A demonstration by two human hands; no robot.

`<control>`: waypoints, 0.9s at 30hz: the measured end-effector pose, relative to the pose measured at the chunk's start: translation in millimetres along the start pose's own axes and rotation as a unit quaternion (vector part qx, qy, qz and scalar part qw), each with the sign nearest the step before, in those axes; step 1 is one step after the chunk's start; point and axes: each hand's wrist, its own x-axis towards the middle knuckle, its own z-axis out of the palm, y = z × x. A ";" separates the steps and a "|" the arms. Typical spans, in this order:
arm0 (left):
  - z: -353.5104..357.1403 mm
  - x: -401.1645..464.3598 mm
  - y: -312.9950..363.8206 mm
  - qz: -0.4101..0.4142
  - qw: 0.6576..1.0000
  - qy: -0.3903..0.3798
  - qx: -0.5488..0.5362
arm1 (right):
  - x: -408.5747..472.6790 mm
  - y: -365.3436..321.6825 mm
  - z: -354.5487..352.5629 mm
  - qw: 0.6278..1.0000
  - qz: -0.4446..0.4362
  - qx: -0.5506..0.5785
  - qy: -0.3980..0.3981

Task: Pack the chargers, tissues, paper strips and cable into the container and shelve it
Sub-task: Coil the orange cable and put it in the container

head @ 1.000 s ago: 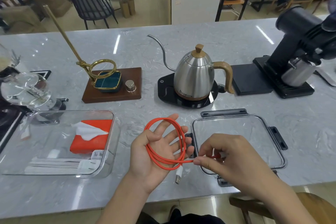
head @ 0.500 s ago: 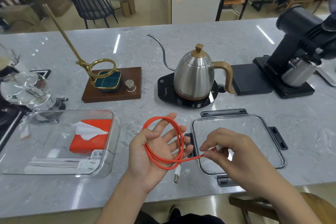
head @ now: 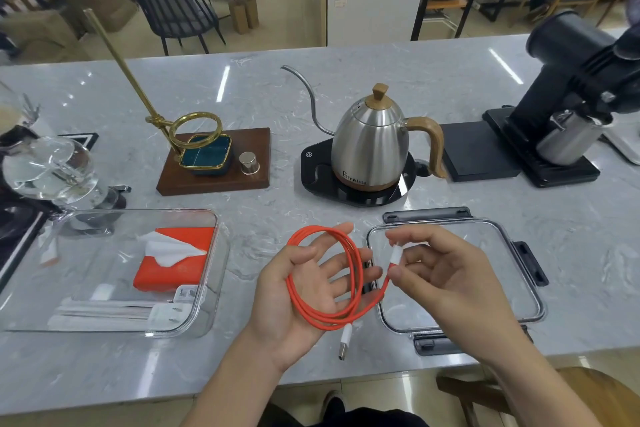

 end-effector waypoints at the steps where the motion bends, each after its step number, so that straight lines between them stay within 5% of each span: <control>1: -0.2 0.0 -0.6 -0.005 1.000 -0.006 0.002 | 0.1 0.3 1.9 1.000 -0.003 -0.003 0.006; 10: 1.9 -0.6 -2.8 -0.035 0.998 -0.049 0.021 | -1.1 -0.9 18.8 0.987 -0.064 -0.149 0.016; 27: -6.5 -11.8 9.2 -0.013 1.000 -0.028 -0.002 | 2.5 -5.1 39.2 0.983 -0.046 -0.169 -0.055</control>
